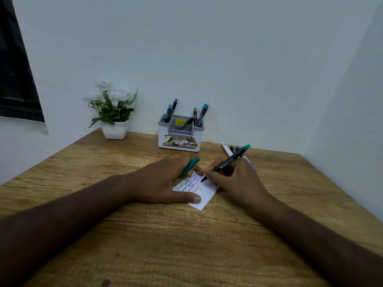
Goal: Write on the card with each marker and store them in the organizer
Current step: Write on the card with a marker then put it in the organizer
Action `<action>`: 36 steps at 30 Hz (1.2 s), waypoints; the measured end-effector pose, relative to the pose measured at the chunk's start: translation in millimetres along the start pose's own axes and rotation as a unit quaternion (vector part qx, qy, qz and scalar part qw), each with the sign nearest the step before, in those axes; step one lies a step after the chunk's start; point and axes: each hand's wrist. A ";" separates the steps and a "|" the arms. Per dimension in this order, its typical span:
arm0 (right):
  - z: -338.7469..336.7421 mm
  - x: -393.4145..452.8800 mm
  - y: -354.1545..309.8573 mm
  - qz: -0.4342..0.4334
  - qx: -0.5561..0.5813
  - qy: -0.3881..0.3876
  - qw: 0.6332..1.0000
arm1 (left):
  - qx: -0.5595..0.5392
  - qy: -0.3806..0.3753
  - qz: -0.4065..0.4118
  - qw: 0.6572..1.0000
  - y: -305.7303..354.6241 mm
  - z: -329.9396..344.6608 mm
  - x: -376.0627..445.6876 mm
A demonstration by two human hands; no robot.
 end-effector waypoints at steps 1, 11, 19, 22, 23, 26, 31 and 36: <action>0.2 -0.3 -0.2 0.002 0.001 0.001 1.000 | -0.001 0.001 0.005 1.000 0.2 0.1 -0.4; -0.4 -2.0 0.1 -0.017 -0.022 -0.012 1.000 | -0.007 0.002 0.014 1.000 4.4 -1.7 -2.0; -1.4 -1.4 -0.7 0.008 -0.009 0.000 1.000 | -0.007 -0.002 0.015 1.000 6.8 -3.0 -2.7; -1.6 -1.6 -1.7 0.011 -0.002 -0.001 1.000 | -0.009 -0.003 0.018 1.000 7.2 -3.5 -2.9; -1.6 -1.6 -2.0 0.013 -0.001 0.003 1.000 | -0.009 -0.004 0.017 1.000 6.8 -3.2 -2.5; -1.4 -2.3 -2.2 0.013 -0.001 0.005 1.000 | -0.007 0.001 0.017 1.000 4.9 -1.9 -1.6; -1.5 -3.4 -2.2 0.006 -0.004 0.004 1.000 | -0.010 0.003 0.021 1.000 6.0 -2.3 -1.7; -1.4 -2.4 -1.0 0.005 -0.002 0.000 1.000 | 0.003 0.007 0.011 1.000 1.4 -0.3 -0.3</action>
Point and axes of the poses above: each hand's wrist, its own x-axis towards the middle knuckle, its own z-axis out of the palm, y = z × x, and after that the axes turned 6 degrees about -x, right-handed
